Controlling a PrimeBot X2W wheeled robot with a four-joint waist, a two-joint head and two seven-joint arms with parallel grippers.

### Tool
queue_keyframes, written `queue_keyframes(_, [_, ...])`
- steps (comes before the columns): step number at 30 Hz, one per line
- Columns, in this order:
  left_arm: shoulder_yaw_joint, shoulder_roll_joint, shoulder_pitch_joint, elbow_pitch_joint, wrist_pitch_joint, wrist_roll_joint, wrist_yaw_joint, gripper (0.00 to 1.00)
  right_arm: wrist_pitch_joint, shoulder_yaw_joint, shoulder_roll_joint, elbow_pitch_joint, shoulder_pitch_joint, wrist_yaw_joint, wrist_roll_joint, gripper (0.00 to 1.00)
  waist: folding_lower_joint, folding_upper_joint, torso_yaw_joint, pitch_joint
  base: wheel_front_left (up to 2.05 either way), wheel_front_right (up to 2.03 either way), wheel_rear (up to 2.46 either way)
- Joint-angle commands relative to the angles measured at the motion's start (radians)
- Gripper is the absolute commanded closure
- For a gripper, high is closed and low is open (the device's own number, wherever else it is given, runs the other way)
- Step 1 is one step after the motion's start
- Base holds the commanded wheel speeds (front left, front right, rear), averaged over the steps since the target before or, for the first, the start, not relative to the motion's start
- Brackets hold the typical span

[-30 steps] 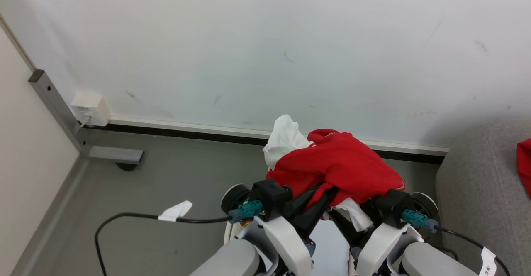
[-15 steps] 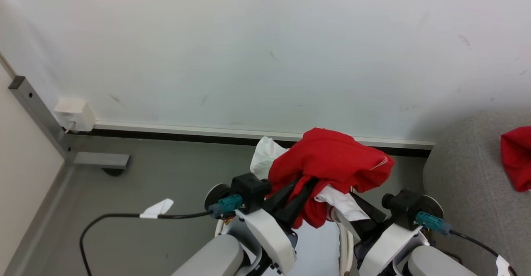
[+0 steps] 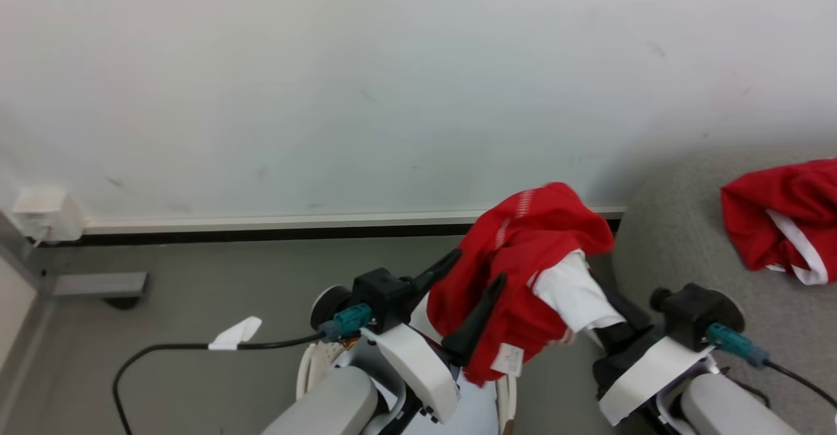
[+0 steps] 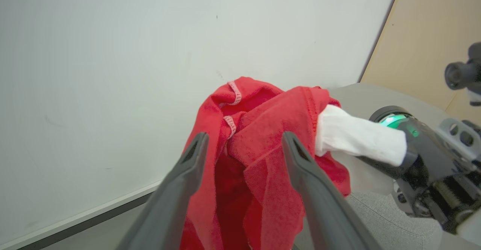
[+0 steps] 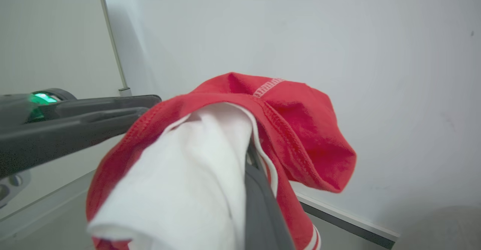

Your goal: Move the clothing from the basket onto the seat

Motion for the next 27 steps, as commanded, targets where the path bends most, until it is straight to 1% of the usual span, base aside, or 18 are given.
queue_keyframes(1, [0.008,0.012,0.002,-0.008,-0.01,0.001,0.005,0.0,0.0,-0.018,-0.015,-0.008,0.018,-0.002,-0.012,1.0,0.0,0.0,-0.027,0.002,0.0,0.0,0.0])
queue_keyframes(7, [0.009,0.027,0.001,-0.049,-0.019,0.009,0.013,0.0,-0.001,-0.128,-0.053,-0.045,0.034,-0.002,-0.045,1.0,0.0,0.0,-0.107,0.015,0.0,0.0,0.0])
queue_keyframes(13, [-0.004,0.042,0.012,-0.073,-0.025,0.02,0.007,0.0,-0.001,-0.242,-0.078,-0.098,0.045,-0.002,-0.084,1.0,0.0,0.0,-0.205,0.031,0.0,0.0,0.0])
queue_keyframes(21, [-0.021,0.054,0.01,-0.085,-0.029,0.032,0.002,0.0,0.0,-0.404,-0.099,-0.208,0.086,-0.002,-0.133,1.0,0.0,0.0,-0.335,0.05,0.0,0.0,0.0])
queue_keyframes(27, [-0.034,0.064,0.004,-0.091,-0.033,0.043,-0.007,0.0,0.0,-0.492,-0.097,-0.29,0.127,-0.002,-0.161,1.0,0.0,0.0,-0.415,0.065,0.0,0.0,0.0])
